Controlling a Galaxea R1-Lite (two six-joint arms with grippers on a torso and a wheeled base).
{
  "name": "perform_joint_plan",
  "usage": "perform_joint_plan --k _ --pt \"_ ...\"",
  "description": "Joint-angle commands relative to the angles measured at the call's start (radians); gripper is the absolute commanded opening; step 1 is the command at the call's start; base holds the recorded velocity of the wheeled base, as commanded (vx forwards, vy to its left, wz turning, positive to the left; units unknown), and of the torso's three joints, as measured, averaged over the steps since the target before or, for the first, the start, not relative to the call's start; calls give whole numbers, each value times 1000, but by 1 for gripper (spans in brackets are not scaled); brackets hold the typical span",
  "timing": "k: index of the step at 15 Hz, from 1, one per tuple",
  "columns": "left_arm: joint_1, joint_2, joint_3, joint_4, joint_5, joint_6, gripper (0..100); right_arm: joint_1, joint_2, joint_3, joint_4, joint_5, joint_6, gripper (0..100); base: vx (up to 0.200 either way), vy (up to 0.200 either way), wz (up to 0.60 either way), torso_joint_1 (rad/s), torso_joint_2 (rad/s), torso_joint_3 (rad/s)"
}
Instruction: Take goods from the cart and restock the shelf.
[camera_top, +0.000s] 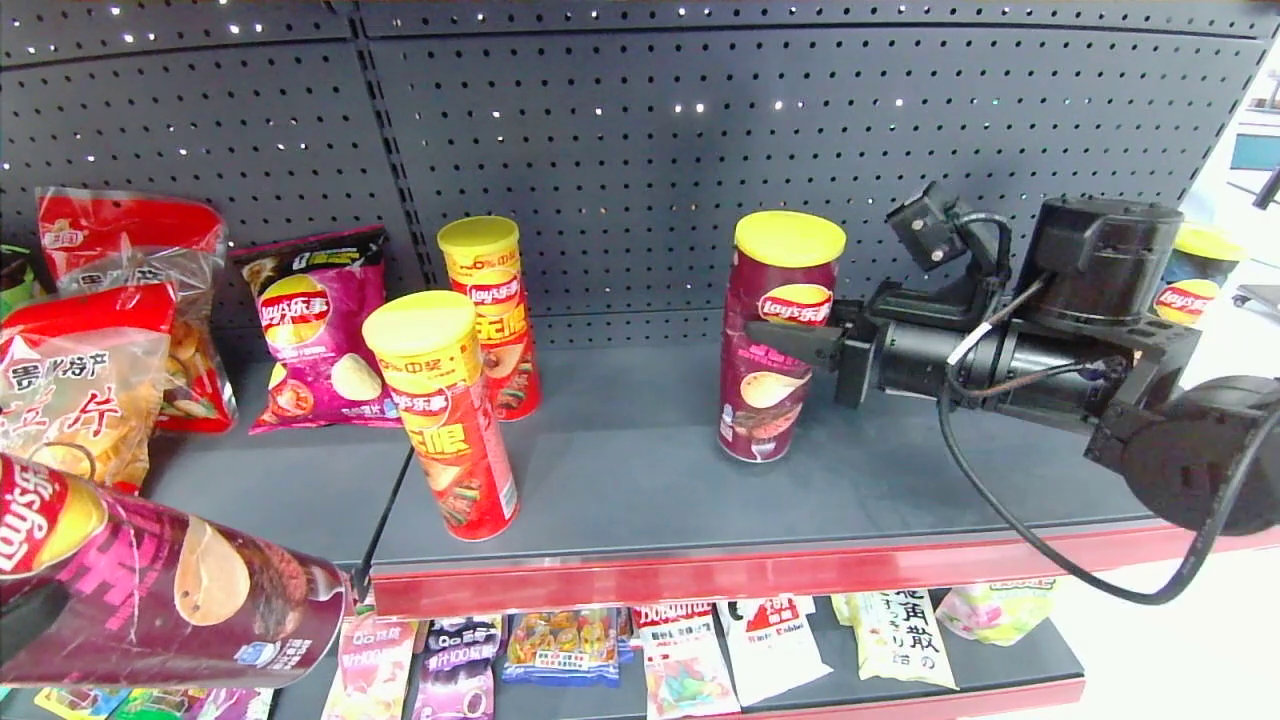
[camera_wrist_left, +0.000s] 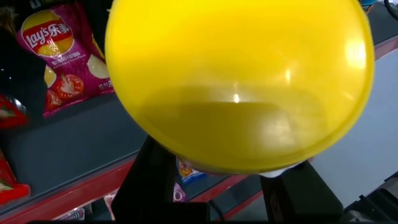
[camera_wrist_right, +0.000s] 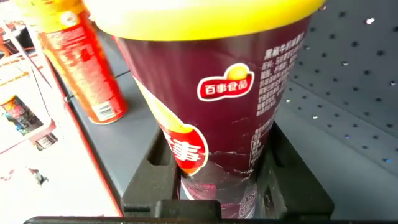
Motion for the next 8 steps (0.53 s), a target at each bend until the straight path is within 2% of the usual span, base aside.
perform_joint_plan --k 1,3,8 --pt "0 -10 0 0 0 0 0 40 -17 38 -11 -27 1 0 0 0 0 0 0 0" --pt "1 -16 1 0 0 0 0 66 -19 58 -12 -49 -4 0 0 0 0 0 0 0" --pt "0 -18 0 0 0 0 0 66 -33 105 -15 -52 -8 0 0 0 0 0 0 0"
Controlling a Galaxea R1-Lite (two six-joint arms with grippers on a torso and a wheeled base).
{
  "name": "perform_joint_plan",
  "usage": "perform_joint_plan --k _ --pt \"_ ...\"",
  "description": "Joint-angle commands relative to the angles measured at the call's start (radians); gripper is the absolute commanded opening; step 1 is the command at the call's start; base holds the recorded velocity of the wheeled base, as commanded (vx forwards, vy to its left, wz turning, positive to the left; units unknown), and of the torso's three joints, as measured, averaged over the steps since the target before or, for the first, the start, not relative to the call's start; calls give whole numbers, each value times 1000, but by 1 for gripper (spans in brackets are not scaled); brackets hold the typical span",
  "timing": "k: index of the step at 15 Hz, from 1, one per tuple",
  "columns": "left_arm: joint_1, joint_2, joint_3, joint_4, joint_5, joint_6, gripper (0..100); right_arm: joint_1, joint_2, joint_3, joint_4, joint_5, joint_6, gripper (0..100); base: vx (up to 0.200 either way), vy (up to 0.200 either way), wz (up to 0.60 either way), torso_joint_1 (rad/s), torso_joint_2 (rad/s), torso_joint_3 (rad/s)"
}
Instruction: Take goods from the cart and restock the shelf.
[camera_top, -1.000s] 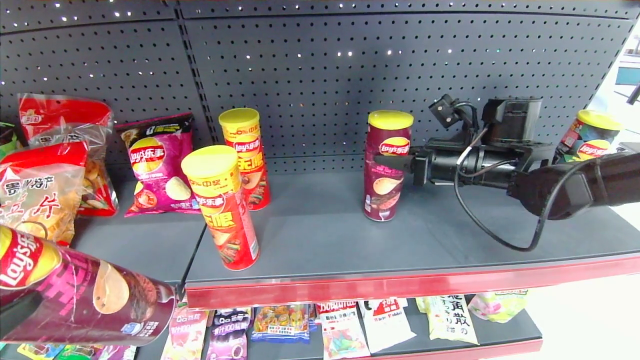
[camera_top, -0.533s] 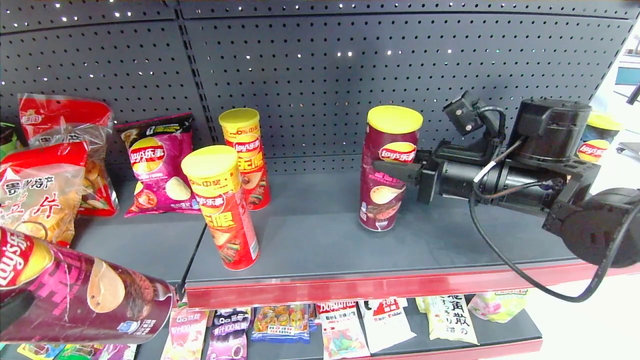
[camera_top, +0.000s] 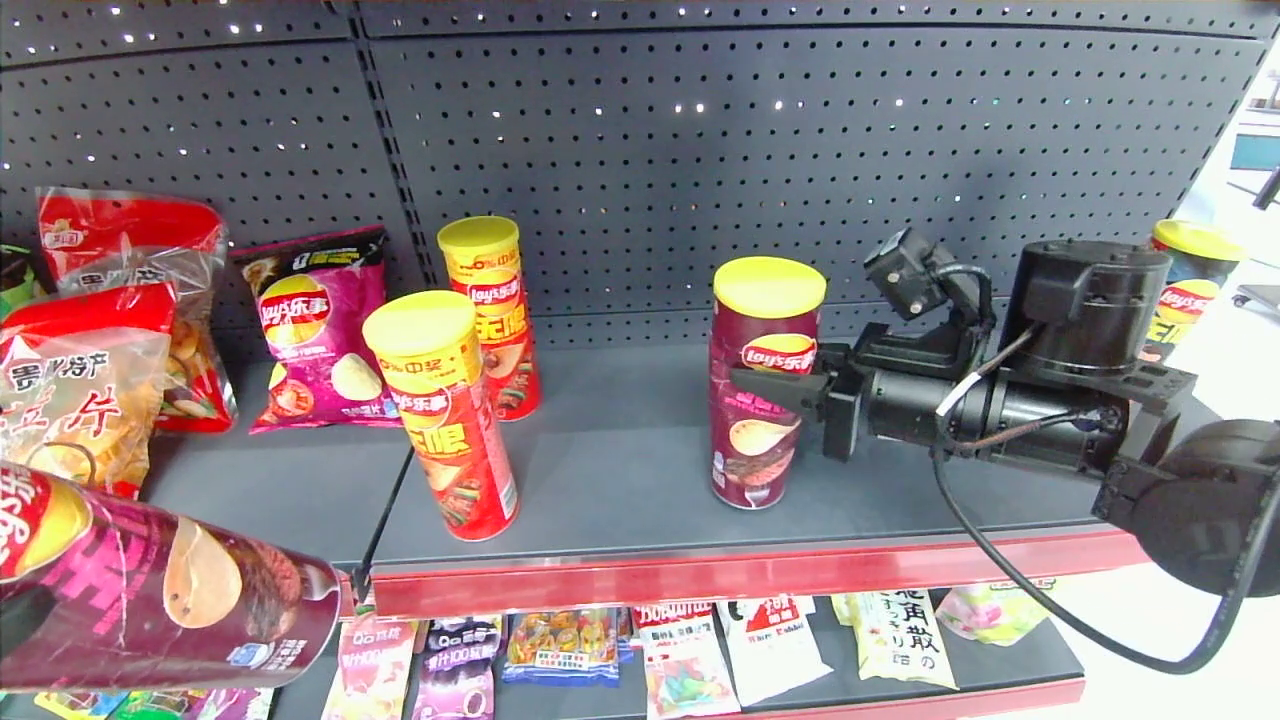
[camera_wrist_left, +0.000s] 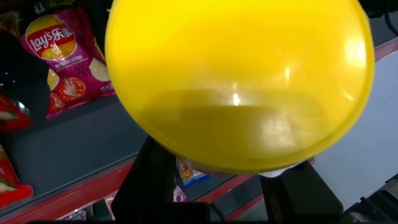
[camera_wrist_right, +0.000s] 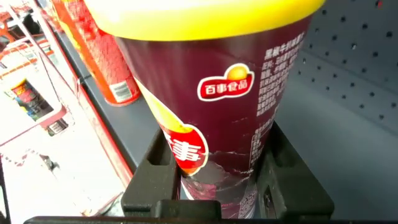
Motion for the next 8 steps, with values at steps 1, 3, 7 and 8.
perform_joint_plan --k 1,3,7,8 --pt "-1 0 0 0 0 0 0 -2 -6 21 -17 -15 0 0 0 0 0 0 0 0" --pt "-1 0 0 0 0 0 0 -3 -3 33 -31 -17 -2 0 0 0 0 0 0 0" --pt "-1 2 0 0 0 0 0 -3 -6 72 -38 -17 -2 0 0 0 0 0 0 0" --pt "-1 2 2 0 0 0 0 -8 -8 85 -58 -17 -2 0 0 0 0 0 0 0"
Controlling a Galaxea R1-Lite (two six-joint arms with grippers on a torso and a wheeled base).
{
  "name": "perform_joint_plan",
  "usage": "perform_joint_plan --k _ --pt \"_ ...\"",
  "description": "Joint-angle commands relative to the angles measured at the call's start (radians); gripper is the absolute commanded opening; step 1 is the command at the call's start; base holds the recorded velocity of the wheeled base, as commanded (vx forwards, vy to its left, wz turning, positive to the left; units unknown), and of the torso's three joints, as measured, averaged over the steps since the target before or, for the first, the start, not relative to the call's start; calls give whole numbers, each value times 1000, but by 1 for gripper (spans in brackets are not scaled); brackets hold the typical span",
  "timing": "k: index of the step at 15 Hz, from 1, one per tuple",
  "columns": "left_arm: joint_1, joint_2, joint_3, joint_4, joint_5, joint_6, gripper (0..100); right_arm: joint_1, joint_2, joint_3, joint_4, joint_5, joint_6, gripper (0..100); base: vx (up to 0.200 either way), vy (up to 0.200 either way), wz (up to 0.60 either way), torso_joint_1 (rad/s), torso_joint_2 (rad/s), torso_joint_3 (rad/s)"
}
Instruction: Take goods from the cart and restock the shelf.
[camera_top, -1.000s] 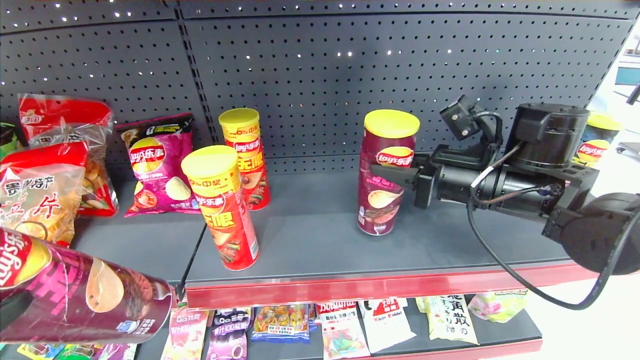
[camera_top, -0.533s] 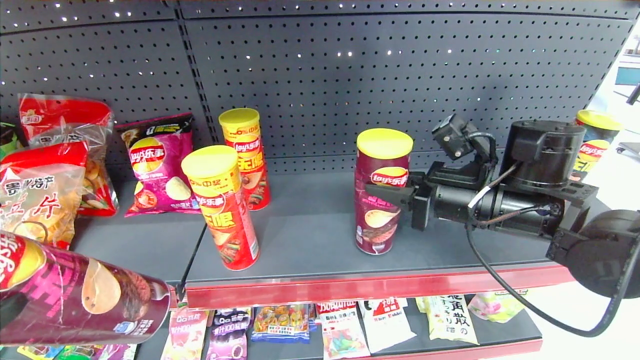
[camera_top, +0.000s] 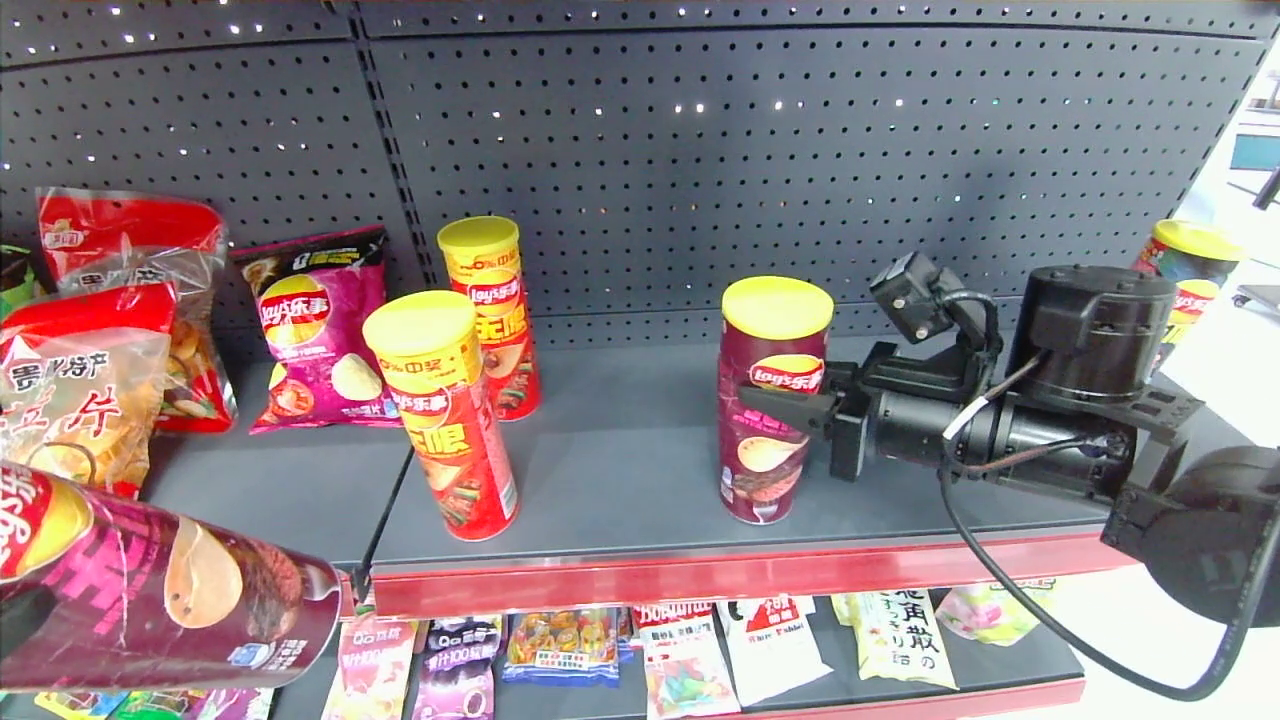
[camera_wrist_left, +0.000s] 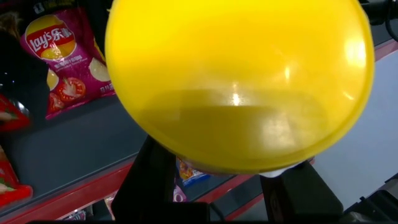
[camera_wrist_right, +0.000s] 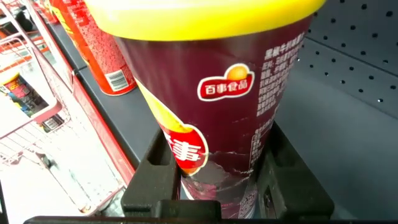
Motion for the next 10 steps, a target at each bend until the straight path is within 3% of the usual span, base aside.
perform_joint_plan --k 1,10 --pt "0 2 0 0 -1 0 0 -2 -3 15 -7 0 1 0 0 0 0 0 0 0" --pt "0 6 2 1 -6 0 0 -2 -38 62 -8 -23 4 0 0 0 0 0 0 0"
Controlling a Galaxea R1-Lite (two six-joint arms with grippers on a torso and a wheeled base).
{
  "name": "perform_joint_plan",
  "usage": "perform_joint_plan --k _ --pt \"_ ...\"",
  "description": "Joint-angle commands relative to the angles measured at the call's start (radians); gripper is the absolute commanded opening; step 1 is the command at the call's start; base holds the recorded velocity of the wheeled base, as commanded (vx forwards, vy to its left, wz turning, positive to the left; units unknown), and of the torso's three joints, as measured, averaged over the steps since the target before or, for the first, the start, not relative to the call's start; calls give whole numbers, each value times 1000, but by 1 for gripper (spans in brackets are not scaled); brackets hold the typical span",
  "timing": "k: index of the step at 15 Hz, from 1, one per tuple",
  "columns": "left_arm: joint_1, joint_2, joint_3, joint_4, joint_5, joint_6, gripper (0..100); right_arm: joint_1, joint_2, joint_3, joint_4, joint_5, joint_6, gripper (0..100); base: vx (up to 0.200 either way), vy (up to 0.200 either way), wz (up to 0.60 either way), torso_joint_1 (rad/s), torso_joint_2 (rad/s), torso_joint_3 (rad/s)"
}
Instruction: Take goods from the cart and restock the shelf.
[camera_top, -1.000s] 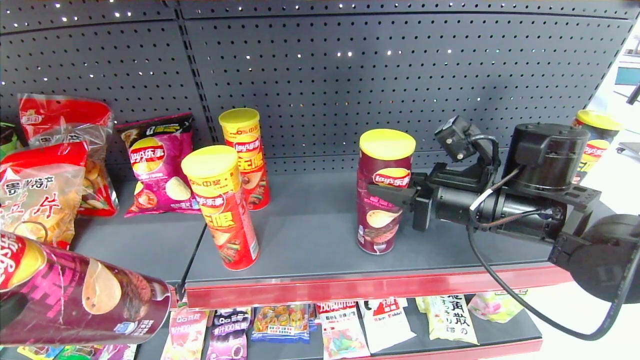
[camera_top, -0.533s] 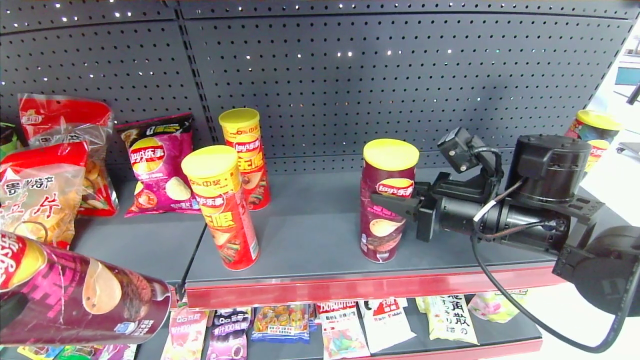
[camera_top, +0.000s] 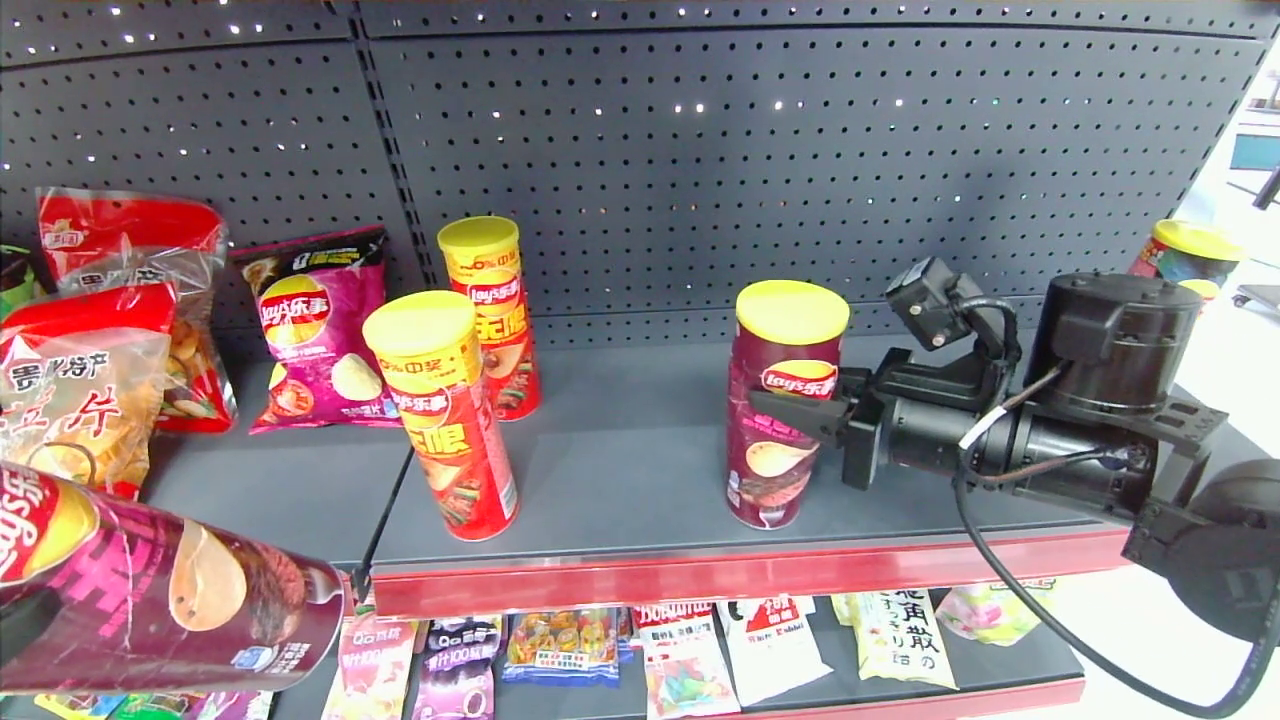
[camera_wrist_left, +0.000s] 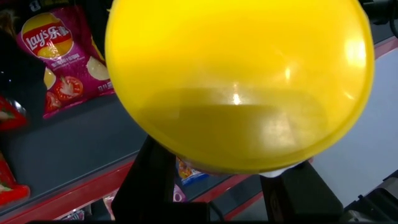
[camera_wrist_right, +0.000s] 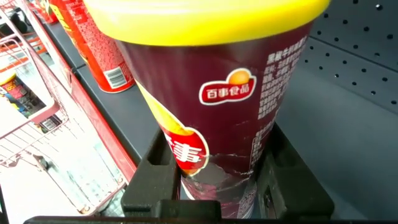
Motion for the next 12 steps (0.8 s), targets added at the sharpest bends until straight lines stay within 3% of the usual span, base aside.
perform_joint_plan --k 1,12 --pt "-1 2 0 0 0 0 0 1 -16 31 1 -3 0 0 0 0 0 0 0 0" --pt "-1 -2 1 0 0 0 0 2 -2 35 1 -3 -6 0 0 0 0 0 0 0"
